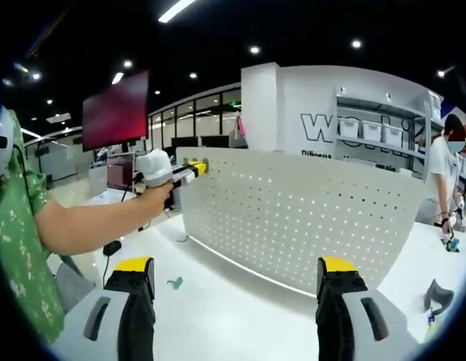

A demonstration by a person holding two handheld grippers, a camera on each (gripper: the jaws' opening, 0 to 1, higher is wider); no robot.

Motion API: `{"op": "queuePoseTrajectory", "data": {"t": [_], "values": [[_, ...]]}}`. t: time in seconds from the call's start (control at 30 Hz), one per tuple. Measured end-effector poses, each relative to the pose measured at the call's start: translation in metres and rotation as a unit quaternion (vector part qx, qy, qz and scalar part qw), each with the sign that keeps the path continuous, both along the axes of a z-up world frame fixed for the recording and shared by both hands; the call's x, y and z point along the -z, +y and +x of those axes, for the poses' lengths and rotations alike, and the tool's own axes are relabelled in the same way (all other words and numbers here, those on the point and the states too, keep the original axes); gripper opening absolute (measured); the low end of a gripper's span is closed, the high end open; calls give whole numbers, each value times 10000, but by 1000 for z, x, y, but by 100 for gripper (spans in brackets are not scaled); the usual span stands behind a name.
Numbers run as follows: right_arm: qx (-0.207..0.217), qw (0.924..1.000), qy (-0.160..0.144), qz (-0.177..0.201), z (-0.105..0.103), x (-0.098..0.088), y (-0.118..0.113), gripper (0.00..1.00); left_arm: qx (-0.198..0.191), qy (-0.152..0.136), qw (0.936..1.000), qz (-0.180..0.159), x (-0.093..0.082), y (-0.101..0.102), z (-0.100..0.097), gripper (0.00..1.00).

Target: Insert the hook assembly into the mounting plate slot until the hook locks in place.

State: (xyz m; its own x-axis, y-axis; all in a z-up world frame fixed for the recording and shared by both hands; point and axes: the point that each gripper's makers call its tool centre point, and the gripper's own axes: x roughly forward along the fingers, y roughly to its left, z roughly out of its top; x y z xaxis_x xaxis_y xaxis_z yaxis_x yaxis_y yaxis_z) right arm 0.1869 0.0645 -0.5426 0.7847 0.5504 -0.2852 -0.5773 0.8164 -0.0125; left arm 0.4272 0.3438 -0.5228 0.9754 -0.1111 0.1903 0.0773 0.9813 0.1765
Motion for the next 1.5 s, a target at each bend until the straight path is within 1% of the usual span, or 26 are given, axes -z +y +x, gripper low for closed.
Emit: {"op": "queuePoseTrajectory", "data": {"t": [0.23,0.33,0.37,0.53,0.67,0.8,1.33,1.43,1.5], "values": [[-19,10000,-8,-5,1,0,1,91,-5,-15,10000,51,1,1,2,3],[-42,10000,-20,0,1,-1,2,91,-10,-25,10000,35,1,1,2,3],[-44,10000,-21,4,1,-1,2,91,-1,-25,10000,-60,1,1,1,3],[-58,10000,-23,-4,0,-1,2,91,14,14,9999,-163,0,2,1,3],[-44,10000,-17,1,0,-1,1,91,31,25,9999,-111,1,2,1,4],[-51,10000,-15,2,0,0,2,91,62,63,9999,-128,0,1,1,4],[-64,10000,-20,5,-1,0,3,90,181,173,9993,-263,2,-5,-2,18],[-73,10000,-29,8,-1,-1,4,90,162,208,9992,-298,3,-3,-3,22],[-75,10000,-28,1,-1,-1,5,90,169,221,9992,-300,3,-3,-3,22]]}}
